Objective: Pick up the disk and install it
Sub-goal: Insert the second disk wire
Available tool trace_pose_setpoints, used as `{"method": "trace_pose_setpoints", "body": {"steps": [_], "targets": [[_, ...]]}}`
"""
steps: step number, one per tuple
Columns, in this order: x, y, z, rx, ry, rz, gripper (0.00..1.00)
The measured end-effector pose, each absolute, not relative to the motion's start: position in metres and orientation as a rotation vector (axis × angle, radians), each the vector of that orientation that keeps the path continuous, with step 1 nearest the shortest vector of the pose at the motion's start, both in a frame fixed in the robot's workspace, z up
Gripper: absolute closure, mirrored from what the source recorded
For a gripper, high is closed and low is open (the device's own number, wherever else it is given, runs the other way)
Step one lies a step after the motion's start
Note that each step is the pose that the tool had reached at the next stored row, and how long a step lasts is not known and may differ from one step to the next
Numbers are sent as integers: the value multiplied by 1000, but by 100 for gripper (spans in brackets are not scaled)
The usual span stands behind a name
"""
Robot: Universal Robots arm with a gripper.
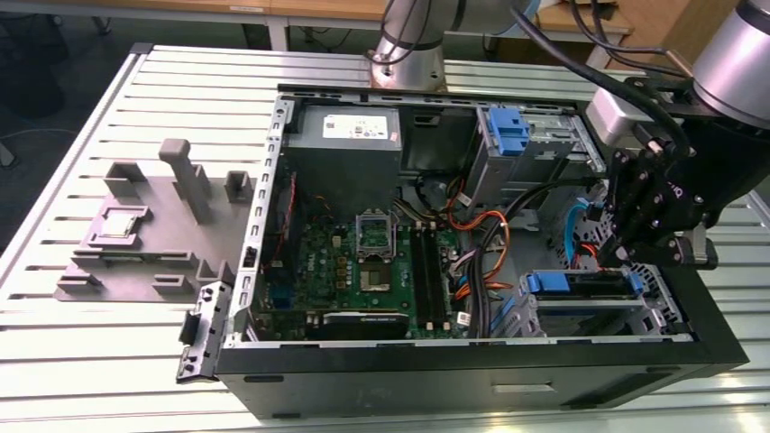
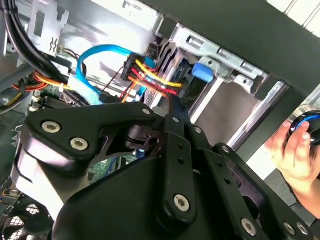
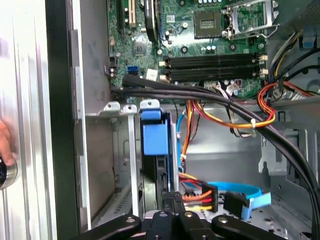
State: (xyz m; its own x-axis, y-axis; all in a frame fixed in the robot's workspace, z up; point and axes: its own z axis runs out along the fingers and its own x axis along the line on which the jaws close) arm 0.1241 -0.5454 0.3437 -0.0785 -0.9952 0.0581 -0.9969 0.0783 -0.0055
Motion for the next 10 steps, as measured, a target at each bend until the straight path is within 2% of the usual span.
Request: {"method": "trace_pose_setpoints", "body": {"steps": [10], "targets": [[121,-545,356,2106,-2278,68,89]]}}
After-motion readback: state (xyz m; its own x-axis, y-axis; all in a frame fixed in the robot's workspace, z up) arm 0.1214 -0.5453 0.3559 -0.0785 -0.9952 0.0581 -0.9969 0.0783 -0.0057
